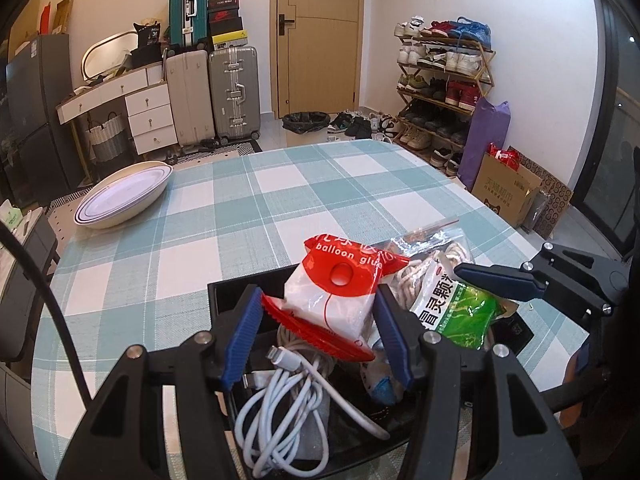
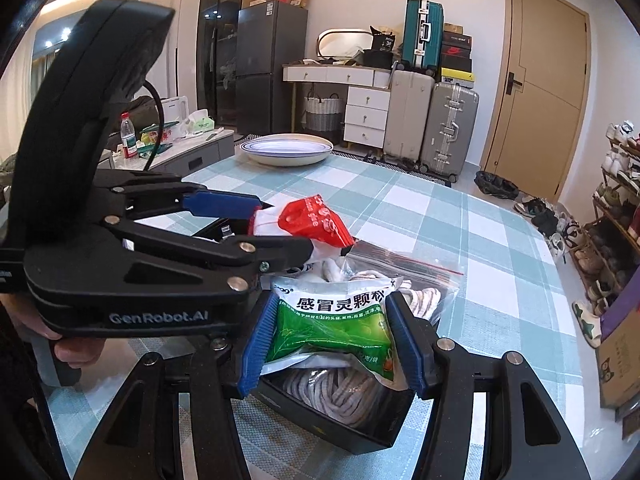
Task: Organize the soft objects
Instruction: 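Carry the glue packet in the left tool while the right tool carries the green sachet over the box, then open the left tool to drop the packet while the right tool releases the sachet into the box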
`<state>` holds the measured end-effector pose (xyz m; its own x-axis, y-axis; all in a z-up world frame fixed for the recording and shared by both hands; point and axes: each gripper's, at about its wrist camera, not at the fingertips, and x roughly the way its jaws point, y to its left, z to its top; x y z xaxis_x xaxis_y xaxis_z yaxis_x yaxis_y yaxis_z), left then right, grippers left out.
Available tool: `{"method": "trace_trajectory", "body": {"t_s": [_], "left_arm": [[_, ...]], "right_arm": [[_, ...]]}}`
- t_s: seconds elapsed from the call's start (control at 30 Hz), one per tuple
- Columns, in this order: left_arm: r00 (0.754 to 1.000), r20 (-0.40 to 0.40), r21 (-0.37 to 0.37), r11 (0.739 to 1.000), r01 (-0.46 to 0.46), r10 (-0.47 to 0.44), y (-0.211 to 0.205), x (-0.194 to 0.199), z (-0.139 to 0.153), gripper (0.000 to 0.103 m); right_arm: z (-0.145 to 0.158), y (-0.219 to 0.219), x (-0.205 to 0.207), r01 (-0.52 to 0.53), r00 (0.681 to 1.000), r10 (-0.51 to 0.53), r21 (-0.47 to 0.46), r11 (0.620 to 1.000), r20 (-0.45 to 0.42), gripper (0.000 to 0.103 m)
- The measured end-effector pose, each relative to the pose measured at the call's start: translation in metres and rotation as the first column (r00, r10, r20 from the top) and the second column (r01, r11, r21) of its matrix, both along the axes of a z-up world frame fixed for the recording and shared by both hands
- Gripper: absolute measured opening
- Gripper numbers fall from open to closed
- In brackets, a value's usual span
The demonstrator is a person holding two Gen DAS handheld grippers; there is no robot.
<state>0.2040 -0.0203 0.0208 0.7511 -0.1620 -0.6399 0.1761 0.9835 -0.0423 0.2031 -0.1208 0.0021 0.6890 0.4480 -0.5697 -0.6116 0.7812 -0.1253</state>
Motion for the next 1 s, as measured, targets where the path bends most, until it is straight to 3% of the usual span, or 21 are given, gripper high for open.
{"method": "trace_trajectory", "body": {"t_s": [0.1,0.2,0.23,0.27,0.53,1.0], "left_arm": [[1.0,-0.007,-0.012,1.0,0.002,-0.002,0.002,0.0,-0.001,0.057],[1.0,-0.008,-0.026,1.0,0.01,-0.01,0.004,-0.002,0.0,0.059],[1.0,-0.008,-0.03,1.0,0.009,-0.009,0.005,-0.003,0.001,0.062],[1.0,-0.006,-0.033,0.999,0.005,-0.005,0.006,-0.004,0.002,0.071],[0.998,0.055,-0.045,0.998,-0.038,0.041,0.02,-0.027,0.015,0.102],[0.985,0.138,-0.031,0.994,-0.104,0.107,0.034,-0.073,0.012,0.103]], "right_arm": [[0.0,0.0,0.0,-0.002,1.0,0.002,0.002,1.0,0.002,0.057],[0.001,-0.002,-0.001,-0.002,1.0,0.002,0.006,1.0,0.023,0.068],[0.002,-0.004,-0.002,0.001,1.0,-0.001,0.01,1.0,0.029,0.079],[0.003,-0.006,-0.004,0.007,0.999,-0.008,0.017,1.0,0.04,0.086],[0.012,-0.027,-0.016,0.065,0.994,-0.072,0.082,0.994,0.083,0.102],[0.015,-0.051,-0.045,0.075,0.996,-0.086,0.229,0.97,0.035,0.102]]}}
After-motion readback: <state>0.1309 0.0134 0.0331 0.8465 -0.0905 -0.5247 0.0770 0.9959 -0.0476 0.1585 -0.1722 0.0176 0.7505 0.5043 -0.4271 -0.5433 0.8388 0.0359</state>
